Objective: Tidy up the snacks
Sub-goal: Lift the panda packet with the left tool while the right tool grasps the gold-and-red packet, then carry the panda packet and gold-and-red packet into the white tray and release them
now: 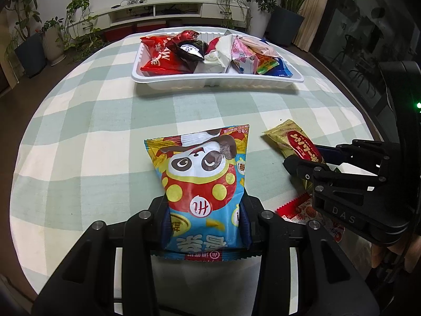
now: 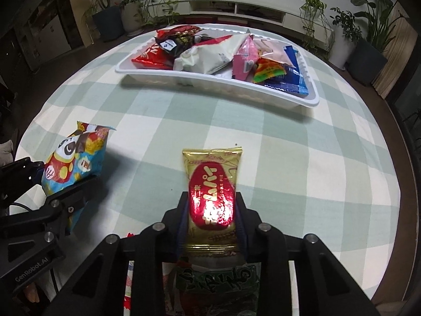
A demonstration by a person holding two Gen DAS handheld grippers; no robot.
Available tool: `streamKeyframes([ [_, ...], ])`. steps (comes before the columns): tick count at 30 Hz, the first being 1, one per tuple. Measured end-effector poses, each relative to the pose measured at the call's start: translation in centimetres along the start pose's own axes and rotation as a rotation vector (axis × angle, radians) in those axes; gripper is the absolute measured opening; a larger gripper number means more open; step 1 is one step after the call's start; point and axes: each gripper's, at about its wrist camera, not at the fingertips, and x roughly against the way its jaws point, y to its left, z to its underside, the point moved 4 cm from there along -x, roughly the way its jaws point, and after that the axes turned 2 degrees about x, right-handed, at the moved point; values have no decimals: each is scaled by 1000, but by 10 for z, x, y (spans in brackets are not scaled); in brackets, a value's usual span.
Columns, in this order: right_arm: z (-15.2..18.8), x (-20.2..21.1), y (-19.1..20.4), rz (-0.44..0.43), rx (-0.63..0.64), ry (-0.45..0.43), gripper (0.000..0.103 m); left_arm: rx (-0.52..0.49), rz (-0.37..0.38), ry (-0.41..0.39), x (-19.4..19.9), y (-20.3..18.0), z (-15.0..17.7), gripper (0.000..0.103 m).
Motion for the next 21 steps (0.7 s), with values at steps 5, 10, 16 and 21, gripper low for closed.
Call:
streamKeyframes([
  [5,3,4,-5,-36,-30,-18,33,2,1,-5,1,0,0,38],
  [10,7,16,-9,-67,-58,-60,33,3,9,-8,1,-1,1,38],
  [16,12,33,-13,-130,-104,-110,33,26,43,-23,6,0,-1,38],
  [21,9,49,-25,-185,-164,-145,33,56,65,-44,13,6,-9,38],
])
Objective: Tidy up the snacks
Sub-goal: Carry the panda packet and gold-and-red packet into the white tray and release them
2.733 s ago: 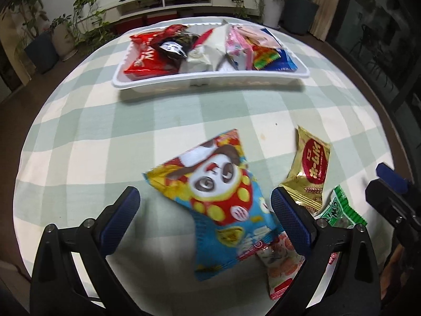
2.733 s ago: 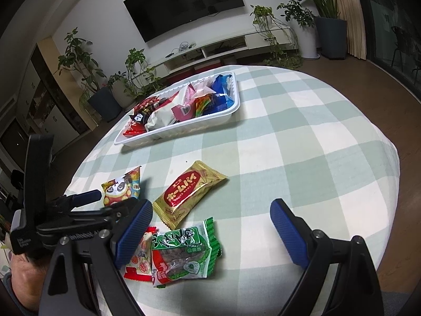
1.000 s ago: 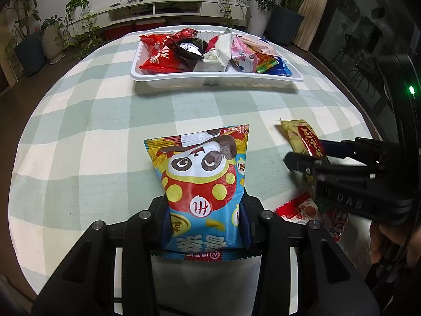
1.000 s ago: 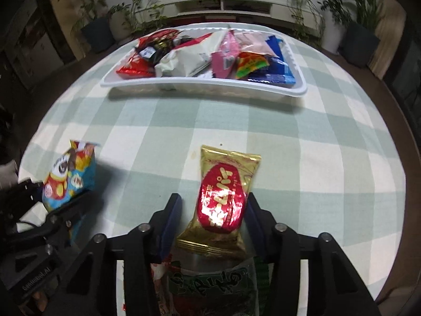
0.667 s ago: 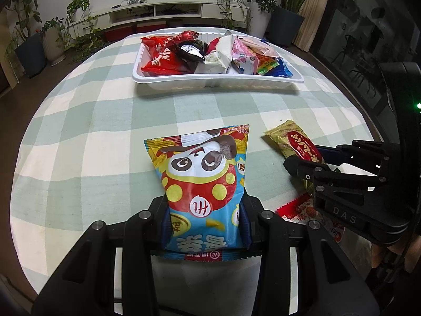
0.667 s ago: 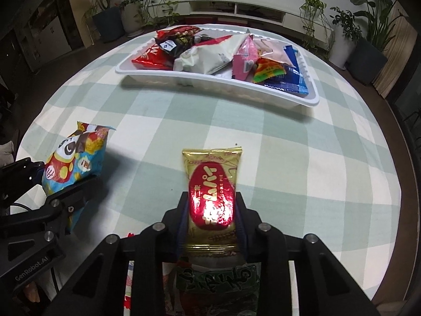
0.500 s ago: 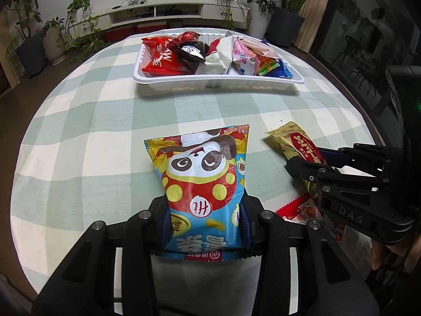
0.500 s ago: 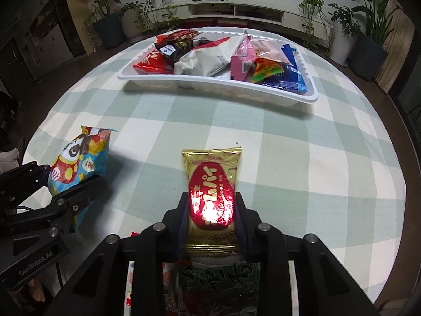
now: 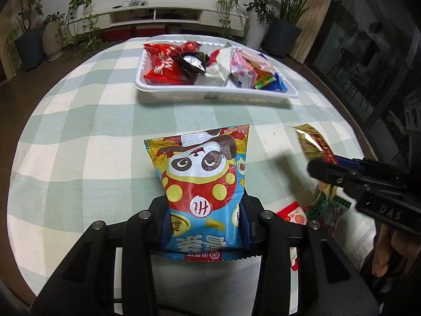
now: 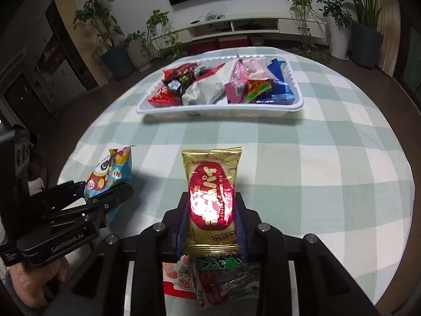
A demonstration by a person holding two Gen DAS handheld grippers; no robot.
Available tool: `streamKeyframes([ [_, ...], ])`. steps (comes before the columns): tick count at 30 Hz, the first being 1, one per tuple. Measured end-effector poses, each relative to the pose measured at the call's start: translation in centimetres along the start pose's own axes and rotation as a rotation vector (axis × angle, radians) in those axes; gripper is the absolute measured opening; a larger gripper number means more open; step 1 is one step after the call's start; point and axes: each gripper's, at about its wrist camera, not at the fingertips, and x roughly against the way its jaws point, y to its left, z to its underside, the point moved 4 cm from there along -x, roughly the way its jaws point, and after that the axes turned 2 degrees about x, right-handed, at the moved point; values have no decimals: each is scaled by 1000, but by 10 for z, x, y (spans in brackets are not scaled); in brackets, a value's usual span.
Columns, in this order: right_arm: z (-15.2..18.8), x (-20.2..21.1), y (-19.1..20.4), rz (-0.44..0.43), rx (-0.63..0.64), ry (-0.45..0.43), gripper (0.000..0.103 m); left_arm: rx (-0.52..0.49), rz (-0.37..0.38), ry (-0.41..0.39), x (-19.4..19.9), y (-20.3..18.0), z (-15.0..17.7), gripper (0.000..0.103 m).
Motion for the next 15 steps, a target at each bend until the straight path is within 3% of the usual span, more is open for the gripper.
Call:
streamKeyframes([
  [6,-26,23,-30,-2,-65,-57,33,40,28,-39,15,16,-33,38],
  [15,-112,54,-72,8,-117,-185,33,14,-1,-153,32,35,-138,38],
])
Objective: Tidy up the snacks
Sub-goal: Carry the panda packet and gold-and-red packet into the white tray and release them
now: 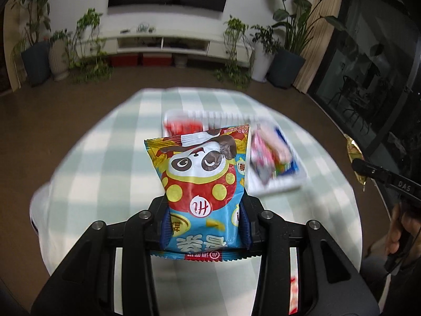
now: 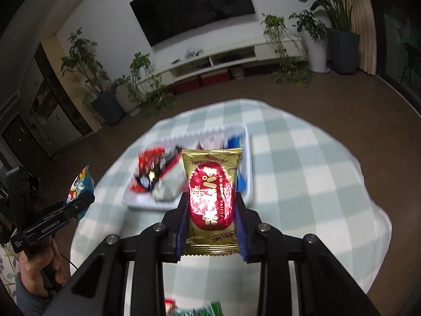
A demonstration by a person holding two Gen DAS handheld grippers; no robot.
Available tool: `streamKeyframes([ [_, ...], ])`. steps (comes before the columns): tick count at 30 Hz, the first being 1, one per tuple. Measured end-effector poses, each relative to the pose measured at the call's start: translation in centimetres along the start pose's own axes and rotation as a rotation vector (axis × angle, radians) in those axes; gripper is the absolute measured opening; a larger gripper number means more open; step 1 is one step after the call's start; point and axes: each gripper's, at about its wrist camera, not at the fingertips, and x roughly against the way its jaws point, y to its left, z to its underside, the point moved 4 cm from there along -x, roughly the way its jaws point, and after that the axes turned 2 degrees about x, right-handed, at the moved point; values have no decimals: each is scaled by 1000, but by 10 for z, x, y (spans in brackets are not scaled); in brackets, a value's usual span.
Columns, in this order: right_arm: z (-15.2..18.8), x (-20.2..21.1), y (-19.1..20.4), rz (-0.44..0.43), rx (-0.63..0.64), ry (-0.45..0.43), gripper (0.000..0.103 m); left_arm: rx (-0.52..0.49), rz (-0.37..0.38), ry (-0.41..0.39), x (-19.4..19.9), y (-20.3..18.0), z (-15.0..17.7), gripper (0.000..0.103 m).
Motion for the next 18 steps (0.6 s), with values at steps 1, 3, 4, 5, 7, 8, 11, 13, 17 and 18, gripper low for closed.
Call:
streamKeyframes([
  [1,-10,-1,2,-4,4,-10,33,-7,-2,-7,-2,0,-10,38],
  [3,-33,-8,8,-13,15,-25,33,-30,-8,-10,-11,-2,-31,38],
  [4,-40,-11,11,-19,20,-29,33,-37,-8,-7,-16,-3,-39,38],
  [5,-48,-16,15,-26,25,-33,33,-43,-4,-5,-20,-4,-46,38],
  [7,-60,-30,25,-42,35,-29,33,-47,21,4,-34,-9,-60,38],
  [8,-66,-41,31,-52,36,-18,33,-49,28,13,-44,-12,-65,38],
  [11,-72,-68,40,-66,36,17,33,-56,49,42,-74,-22,-73,38],
  [13,-70,-88,41,-61,34,47,33,-62,64,69,-97,-30,-72,38],
  [17,-63,-123,38,-37,33,106,33,-91,62,106,-132,-45,-66,38],
  [18,-61,-130,36,-31,32,119,33,-96,58,112,-139,-48,-61,38],
])
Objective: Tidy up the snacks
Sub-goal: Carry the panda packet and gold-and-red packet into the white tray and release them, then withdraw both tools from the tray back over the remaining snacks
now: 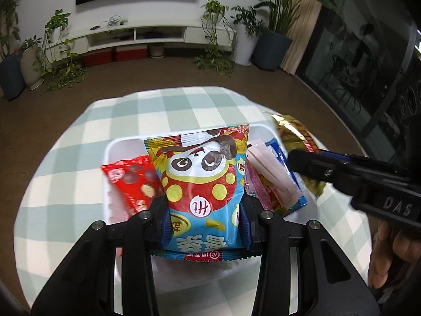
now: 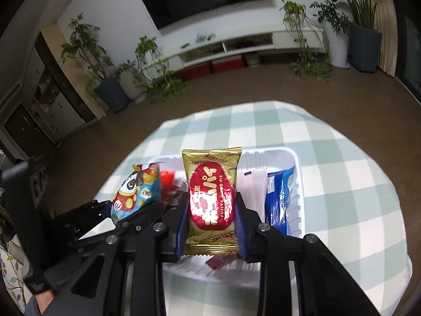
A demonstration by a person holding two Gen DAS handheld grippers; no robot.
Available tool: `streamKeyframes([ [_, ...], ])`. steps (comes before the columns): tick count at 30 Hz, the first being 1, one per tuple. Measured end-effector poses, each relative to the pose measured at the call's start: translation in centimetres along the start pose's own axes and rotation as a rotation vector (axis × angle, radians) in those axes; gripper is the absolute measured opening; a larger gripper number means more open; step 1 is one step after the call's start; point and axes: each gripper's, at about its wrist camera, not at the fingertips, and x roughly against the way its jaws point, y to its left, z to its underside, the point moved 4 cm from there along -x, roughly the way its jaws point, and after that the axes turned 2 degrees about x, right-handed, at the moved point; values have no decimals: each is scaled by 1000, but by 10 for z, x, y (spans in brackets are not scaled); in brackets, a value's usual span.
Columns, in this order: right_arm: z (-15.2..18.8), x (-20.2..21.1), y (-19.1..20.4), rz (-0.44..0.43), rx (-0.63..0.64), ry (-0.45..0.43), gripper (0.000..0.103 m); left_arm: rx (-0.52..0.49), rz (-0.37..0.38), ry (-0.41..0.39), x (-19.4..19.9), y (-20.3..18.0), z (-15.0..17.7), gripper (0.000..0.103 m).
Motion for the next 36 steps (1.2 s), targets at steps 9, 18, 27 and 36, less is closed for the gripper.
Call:
streamKeyframes([
  [9,5,-42,-9,25,4,61,33,-55,-45,32,-44,-7,3,39],
  [18,12,-62,-8,35,28,92,33,-69,-46,53,-76,-4,9,40],
  [27,10,-57,-4,59,53,84,42,-57,-2,46,-69,-2,10,47],
  [36,6,-36,-4,81,64,38,52,-73,-11,-8,-40,-8,11,72],
])
